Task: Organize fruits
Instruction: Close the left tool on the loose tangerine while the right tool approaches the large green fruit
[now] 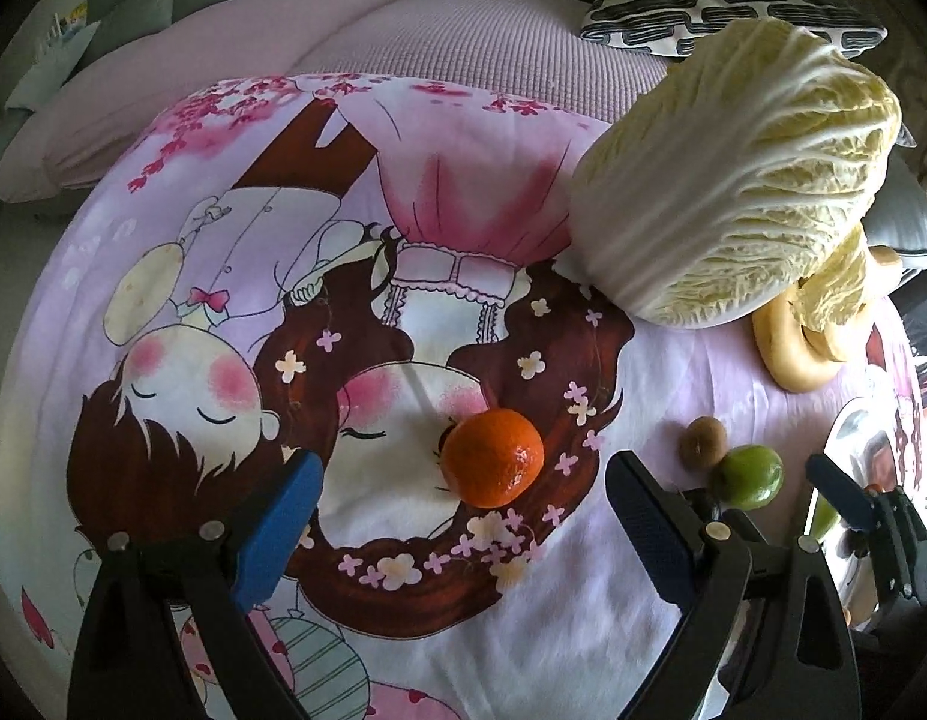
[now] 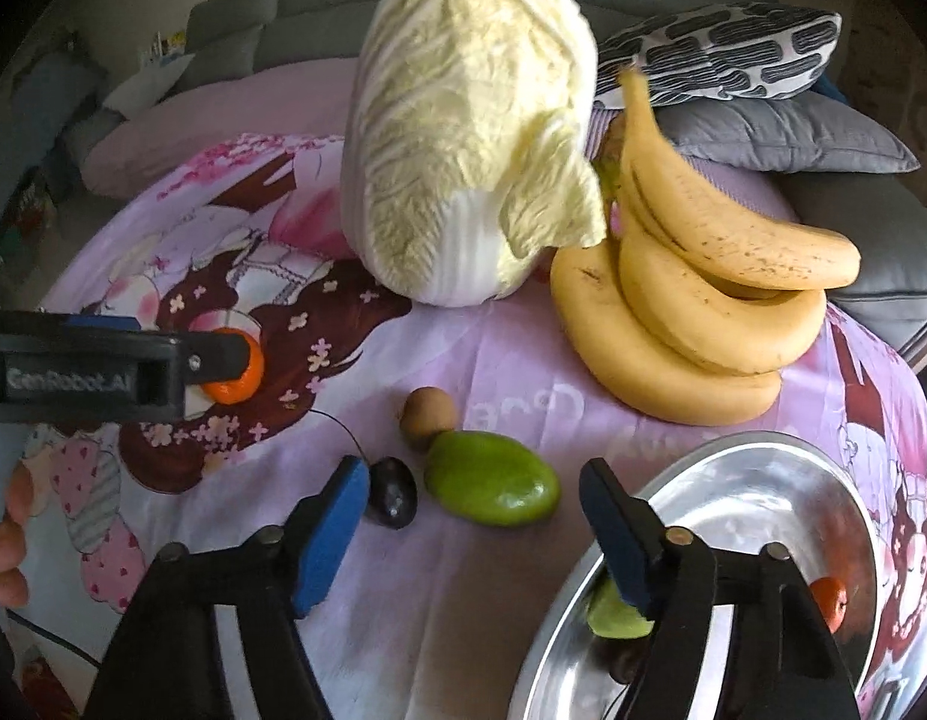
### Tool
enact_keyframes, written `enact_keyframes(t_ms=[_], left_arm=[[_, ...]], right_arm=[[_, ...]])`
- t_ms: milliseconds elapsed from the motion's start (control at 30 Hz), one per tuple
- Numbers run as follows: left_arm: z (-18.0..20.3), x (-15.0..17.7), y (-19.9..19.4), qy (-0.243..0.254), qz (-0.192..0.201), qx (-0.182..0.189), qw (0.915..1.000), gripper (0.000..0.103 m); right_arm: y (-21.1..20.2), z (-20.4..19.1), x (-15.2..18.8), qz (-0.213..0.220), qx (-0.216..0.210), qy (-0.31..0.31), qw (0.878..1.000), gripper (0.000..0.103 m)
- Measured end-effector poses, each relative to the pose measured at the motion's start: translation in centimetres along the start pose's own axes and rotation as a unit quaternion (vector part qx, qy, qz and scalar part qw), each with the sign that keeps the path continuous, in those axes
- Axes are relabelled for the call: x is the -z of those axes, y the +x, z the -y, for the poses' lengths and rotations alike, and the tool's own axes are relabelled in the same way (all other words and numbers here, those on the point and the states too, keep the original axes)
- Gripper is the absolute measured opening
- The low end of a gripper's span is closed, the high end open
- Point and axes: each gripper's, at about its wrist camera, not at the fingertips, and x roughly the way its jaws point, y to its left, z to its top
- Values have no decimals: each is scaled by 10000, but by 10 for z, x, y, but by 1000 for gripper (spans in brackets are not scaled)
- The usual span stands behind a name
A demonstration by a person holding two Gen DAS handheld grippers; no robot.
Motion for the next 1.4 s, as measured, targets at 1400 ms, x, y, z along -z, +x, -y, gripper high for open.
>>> enact_keyframes(t_ms=[1400], left_arm=[[1, -15, 42, -3, -262, 80, 9996, 55]], right_arm=[[37, 3, -10, -440, 389, 4, 9983, 70]])
